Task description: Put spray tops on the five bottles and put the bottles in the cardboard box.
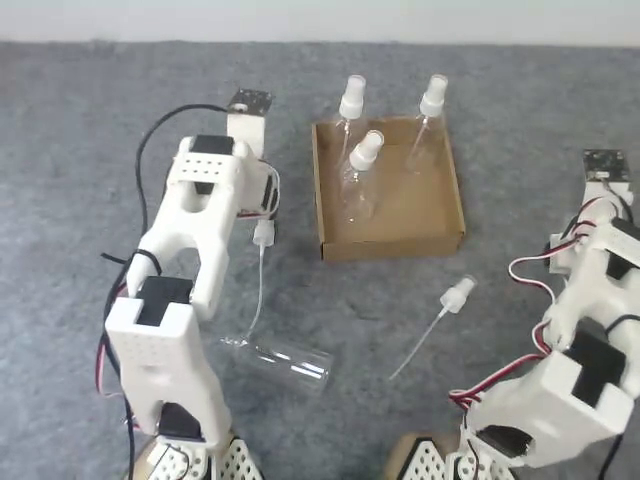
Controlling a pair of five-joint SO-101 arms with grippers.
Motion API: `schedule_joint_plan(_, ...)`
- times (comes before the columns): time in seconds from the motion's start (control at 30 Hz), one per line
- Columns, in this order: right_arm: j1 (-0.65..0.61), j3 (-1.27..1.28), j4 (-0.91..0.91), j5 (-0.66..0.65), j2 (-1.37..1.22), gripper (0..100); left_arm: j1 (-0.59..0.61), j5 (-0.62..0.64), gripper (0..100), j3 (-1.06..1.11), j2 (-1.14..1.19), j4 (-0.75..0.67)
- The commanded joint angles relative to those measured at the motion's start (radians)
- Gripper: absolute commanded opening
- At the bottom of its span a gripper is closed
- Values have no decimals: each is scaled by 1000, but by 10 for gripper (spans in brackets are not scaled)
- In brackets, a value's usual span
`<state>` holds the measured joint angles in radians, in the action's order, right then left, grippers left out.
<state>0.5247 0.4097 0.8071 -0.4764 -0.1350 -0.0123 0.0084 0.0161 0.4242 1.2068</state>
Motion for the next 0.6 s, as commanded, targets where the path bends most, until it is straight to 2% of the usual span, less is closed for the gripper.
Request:
schedule_joint_plan(0.0, 8, -15, -21, -14, 2, 6, -23, 2, 148, 30, -11, -51)
schedule_joint_plan(0.1, 10, -15, -21, -14, 1, 6, -26, 5, 145, 71, -11, -89)
schedule_joint_plan(0.2, 10, -15, -19, -14, 1, 6, -28, 5, 100, 111, -11, -114)
schedule_joint_plan(0.43, 10, -15, -16, -14, 1, 6, -20, 37, 16, 114, -23, -107)
schedule_joint_plan(0.57, 10, -15, -18, -15, 2, 6, -18, 37, 10, 28, -69, -55)
